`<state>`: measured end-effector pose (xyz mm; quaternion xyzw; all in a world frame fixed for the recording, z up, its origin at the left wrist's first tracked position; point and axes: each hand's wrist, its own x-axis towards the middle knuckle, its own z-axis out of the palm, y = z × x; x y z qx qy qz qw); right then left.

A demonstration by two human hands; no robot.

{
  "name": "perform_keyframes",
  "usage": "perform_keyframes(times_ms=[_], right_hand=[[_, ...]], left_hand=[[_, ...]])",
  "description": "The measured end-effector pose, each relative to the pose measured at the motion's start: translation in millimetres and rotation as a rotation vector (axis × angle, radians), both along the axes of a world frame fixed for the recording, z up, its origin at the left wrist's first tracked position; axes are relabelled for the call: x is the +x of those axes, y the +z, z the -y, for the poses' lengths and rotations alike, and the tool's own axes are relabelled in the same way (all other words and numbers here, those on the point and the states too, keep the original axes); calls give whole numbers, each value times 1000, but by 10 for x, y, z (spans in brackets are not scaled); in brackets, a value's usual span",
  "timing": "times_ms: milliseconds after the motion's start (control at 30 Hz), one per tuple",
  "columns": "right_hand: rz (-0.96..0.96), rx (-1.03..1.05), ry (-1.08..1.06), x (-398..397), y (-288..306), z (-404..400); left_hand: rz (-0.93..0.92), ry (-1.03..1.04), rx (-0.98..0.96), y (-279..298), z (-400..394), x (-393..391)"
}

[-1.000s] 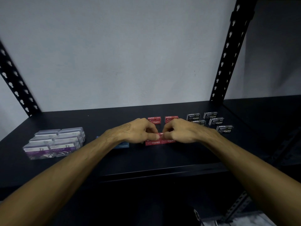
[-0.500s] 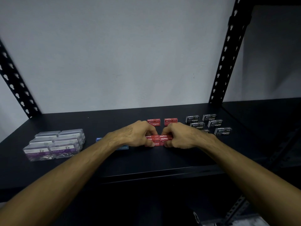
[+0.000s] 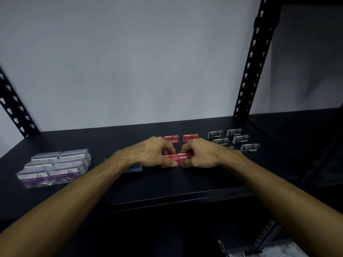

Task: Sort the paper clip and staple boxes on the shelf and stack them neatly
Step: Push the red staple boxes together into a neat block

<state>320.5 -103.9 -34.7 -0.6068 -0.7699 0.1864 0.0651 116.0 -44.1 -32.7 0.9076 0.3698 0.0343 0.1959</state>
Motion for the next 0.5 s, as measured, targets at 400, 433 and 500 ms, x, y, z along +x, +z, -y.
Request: perform_keyframes(times_ms=[400, 433, 500], right_hand=[[-36, 302, -195, 202, 74, -237], [-7, 304, -208, 207, 67, -273], [40, 287, -225, 207, 53, -343]], left_hand=[[205, 133, 100, 81, -364, 125], [188, 140, 108, 69, -406, 146], [137, 147, 122, 48, -482, 191]])
